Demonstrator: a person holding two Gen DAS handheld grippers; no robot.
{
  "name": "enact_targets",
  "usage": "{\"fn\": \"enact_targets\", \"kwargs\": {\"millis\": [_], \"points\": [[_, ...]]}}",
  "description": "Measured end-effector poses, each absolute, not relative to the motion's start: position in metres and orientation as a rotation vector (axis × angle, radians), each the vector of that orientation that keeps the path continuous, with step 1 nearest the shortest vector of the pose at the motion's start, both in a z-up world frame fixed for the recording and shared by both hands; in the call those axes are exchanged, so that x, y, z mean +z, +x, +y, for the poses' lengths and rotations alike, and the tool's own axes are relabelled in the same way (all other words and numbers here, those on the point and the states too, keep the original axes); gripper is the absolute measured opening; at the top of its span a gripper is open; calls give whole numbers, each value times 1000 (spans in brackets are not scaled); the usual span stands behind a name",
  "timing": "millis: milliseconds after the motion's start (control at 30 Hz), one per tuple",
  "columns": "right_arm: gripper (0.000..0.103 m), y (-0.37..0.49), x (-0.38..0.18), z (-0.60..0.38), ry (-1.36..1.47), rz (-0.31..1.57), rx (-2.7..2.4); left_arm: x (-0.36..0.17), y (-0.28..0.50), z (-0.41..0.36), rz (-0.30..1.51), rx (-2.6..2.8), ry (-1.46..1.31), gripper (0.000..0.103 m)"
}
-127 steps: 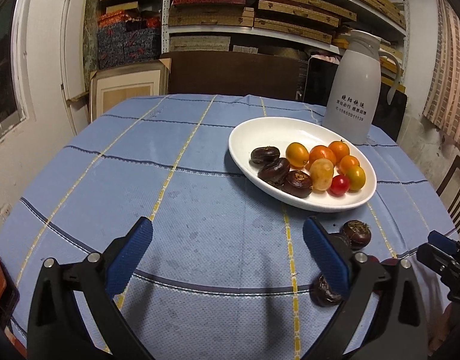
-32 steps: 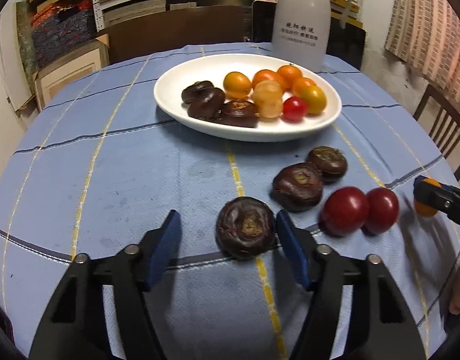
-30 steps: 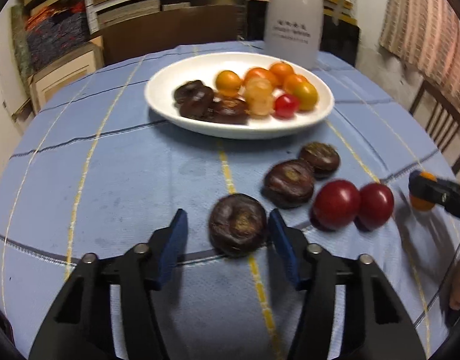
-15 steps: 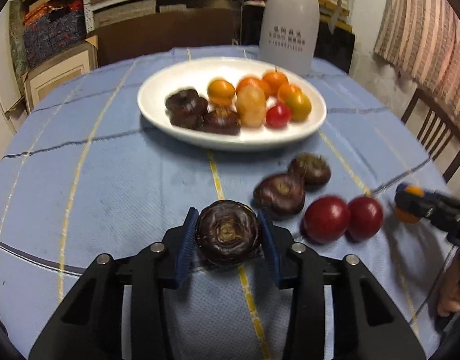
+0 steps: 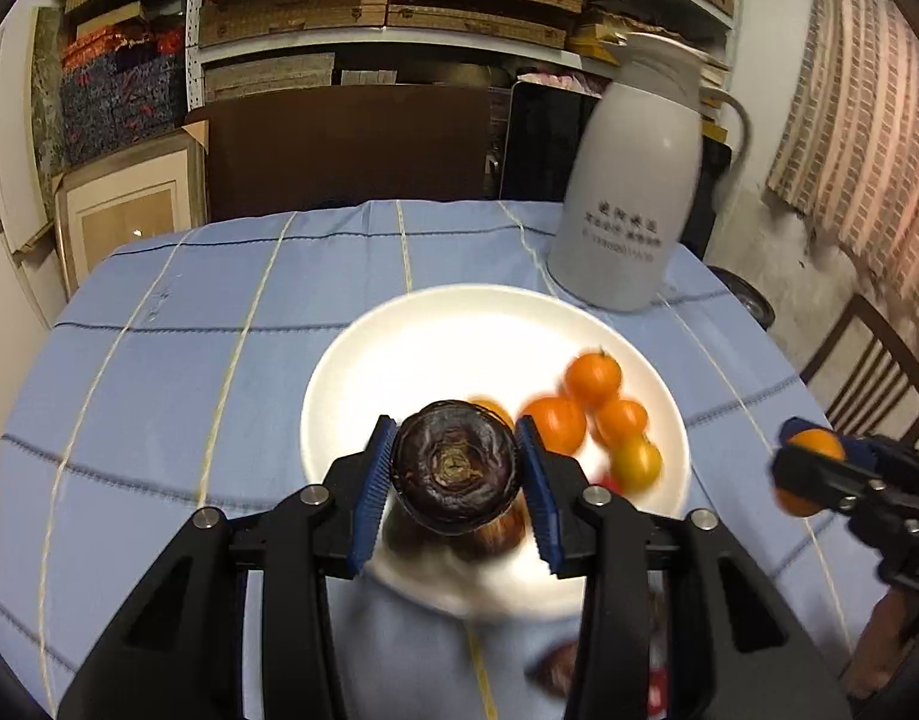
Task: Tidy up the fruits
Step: 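Carry the dark fruit and orange onto the white plate and open both grippers, then grasp a red plum with the right gripper while the left gripper grasps another red plum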
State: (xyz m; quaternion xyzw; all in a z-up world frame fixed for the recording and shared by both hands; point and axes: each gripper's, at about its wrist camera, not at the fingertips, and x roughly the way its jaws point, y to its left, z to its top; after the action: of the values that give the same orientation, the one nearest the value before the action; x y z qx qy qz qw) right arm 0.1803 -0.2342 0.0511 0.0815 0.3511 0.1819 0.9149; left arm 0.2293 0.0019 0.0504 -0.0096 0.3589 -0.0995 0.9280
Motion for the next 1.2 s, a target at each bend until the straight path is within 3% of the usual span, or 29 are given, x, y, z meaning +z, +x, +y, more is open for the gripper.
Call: {"fn": "enact_targets", "kwargs": {"millis": [333, 367, 400, 467, 567, 667, 833, 1200], "points": [[39, 309, 11, -187, 97, 831, 337, 0, 332, 13, 844, -196, -66, 40], [41, 314, 7, -185, 90, 836, 338, -5, 335, 12, 859, -197, -60, 43], [51, 316, 7, -188, 102, 829, 335, -8, 335, 12, 862, -197, -46, 55], [56, 312, 10, -194, 119, 807, 332, -6, 330, 11, 839, -172, -33, 76], [56, 294, 29, -208, 133, 748, 338, 8, 315, 14, 783, -156, -46, 83], [69, 272, 48, -222, 180, 705, 347, 24, 289, 19, 727, -107, -40, 98], [70, 229, 57, -232, 175, 687, 342, 27, 241, 28, 720, -82, -73, 98], [70, 101, -15, -258, 100, 741, 353, -10, 130, 24, 747, -26, -12, 98]]}}
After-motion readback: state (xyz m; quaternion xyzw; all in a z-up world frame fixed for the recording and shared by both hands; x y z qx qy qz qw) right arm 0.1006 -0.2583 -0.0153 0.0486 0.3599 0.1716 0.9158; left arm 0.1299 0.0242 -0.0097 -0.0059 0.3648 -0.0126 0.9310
